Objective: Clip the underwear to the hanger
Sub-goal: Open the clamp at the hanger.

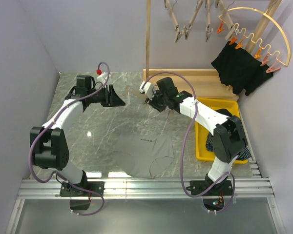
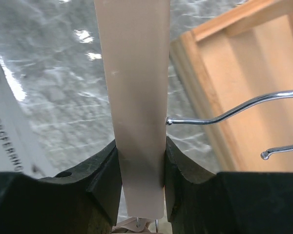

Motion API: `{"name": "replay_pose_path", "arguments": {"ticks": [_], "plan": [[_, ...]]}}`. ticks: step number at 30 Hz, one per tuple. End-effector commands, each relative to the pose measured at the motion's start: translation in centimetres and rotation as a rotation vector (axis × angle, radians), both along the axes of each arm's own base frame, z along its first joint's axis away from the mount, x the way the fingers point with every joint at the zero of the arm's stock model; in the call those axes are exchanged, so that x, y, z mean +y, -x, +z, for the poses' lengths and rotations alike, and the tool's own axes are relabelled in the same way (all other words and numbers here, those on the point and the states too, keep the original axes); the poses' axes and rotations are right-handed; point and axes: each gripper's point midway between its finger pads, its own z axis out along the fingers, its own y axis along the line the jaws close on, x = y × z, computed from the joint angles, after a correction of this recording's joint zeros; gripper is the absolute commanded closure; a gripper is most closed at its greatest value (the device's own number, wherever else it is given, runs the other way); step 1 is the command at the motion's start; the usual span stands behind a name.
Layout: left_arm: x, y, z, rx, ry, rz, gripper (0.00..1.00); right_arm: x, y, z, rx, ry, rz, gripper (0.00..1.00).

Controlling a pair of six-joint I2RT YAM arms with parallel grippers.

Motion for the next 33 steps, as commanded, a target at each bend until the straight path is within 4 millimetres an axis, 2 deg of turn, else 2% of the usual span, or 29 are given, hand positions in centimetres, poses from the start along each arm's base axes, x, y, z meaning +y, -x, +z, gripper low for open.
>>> {"name": "replay_pose_path", "arguments": {"ticks": [1,3,4,6,7,8,10,11,12,17,19,23,33], "plan": [[0.6,2.3,-0.4,-0.073,-0.120,-0.153,0.46,0.7,-2.7,4.2,-0.159,-0.034,0.026,1.00],[1.2,2.1,-0.3,-0.103,-0.166,-0.161,0.39,0.8,-2.6,4.5,-0.183,-0.027,0.060,1.00],[1.7,2.3,0.0,-0.118,-0.192,-0.174,0.37,0.6,-2.3,3.9,-0.180,-0.013,0.076,1.00],[3.1,1.8,0.3,-0.143,-0.218,-0.159,0.27,0.5,-2.0,4.2,-0.211,0.008,0.126,1.00],[3.7,1.4,0.9,-0.188,-0.230,-0.163,0.19,0.4,-1.7,4.1,-0.218,0.019,0.147,1.00],[4.7,1.3,1.3,-0.198,-0.235,-0.152,0.01,0.1,-1.4,3.7,-0.217,0.032,0.162,1.00],[5.1,0.8,2.4,-0.288,-0.261,-0.192,0.01,0.2,-0.9,3.5,-0.240,0.058,0.221,1.00],[5.1,1.7,1.7,-0.235,-0.266,-0.228,0.01,0.3,-0.8,3.5,-0.251,0.068,0.238,1.00],[5.1,1.4,2.5,-0.265,-0.267,-0.252,0.01,0.4,-0.9,3.4,-0.269,0.090,0.265,1.00],[4.2,2.4,1.4,-0.212,-0.205,-0.357,0.01,1.1,-1.2,2.9,-0.334,0.181,0.314,1.00],[3.9,2.2,0.6,-0.203,-0.207,-0.349,0.01,1.5,-1.1,2.8,-0.347,0.197,0.329,1.00],[2.7,1.8,0.3,-0.258,-0.253,-0.323,0.01,2.1,-0.4,2.3,-0.363,0.237,0.357,1.00],[1.3,2.1,-0.8,-0.139,-0.158,-0.340,0.14,2.5,0.0,2.2,-0.402,0.270,0.362,1.00]]}}
